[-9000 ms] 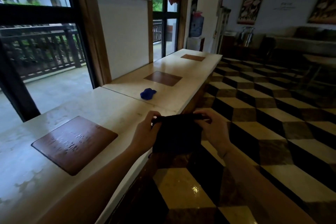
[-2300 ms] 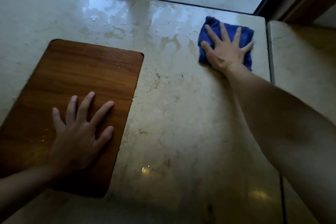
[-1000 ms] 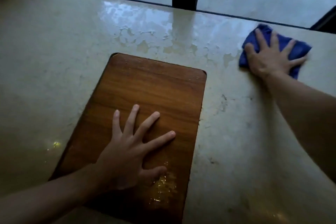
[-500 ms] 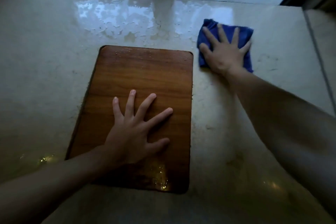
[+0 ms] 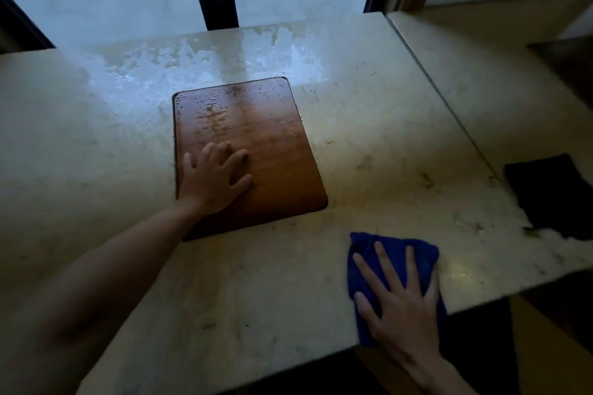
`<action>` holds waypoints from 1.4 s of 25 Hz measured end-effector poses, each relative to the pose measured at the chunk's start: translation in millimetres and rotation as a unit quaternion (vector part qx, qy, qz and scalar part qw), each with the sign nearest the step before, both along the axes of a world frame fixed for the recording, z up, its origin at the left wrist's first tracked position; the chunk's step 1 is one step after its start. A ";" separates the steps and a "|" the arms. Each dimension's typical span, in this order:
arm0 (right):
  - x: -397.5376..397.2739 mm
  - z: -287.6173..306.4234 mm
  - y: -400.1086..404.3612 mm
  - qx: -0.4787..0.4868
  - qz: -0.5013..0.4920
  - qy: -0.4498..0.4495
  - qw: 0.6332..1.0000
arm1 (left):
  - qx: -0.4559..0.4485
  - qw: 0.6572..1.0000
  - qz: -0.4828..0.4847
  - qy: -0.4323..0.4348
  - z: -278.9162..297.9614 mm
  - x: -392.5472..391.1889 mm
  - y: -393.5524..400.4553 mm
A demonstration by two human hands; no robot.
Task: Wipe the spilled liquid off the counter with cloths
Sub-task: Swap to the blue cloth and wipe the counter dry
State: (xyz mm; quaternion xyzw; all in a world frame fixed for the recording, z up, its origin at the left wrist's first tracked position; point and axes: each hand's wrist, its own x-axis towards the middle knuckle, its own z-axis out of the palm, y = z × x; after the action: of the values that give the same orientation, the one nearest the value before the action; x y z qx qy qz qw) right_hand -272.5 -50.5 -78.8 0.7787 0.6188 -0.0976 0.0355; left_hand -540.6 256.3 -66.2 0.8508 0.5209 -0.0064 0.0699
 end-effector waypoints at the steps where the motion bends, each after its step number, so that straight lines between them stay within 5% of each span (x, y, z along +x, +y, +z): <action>1: -10.1 -0.9 -7.4 -0.001 -0.006 -0.001 1.000 | 0.009 0.999 0.027 -0.015 0.0 -21.3 6.5; 5: -38.6 -6.9 32.7 0.024 0.029 0.001 0.999 | 0.032 0.982 0.179 -0.046 -8.4 -105.6 38.2; 9: -37.3 -10.3 144.6 0.061 0.064 0.021 0.996 | 0.022 0.981 0.194 -0.024 -15.7 -130.2 43.6; 18: 10.4 -5.7 574.3 0.046 -0.010 0.039 0.998 | -0.013 0.982 0.187 0.026 -25.9 -134.0 47.9; 22: 16.9 3.5 692.6 0.048 -0.012 0.041 0.998 | 0.006 0.981 0.189 0.032 -30.0 -134.0 51.8; 28: -23.1 -2.5 678.4 0.051 0.099 0.047 0.993 | 0.003 0.981 0.192 0.018 -29.4 -132.3 48.9; 35: -59.9 -5.2 445.3 0.044 0.140 0.035 0.988 | -0.002 0.977 0.211 -0.006 -24.7 -132.6 53.5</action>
State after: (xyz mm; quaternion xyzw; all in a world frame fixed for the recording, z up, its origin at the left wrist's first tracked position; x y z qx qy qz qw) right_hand -332.4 394.8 -84.0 0.6809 0.7266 -0.0912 -0.0075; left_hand -673.1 309.8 -90.9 0.7215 0.6883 0.0119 0.0745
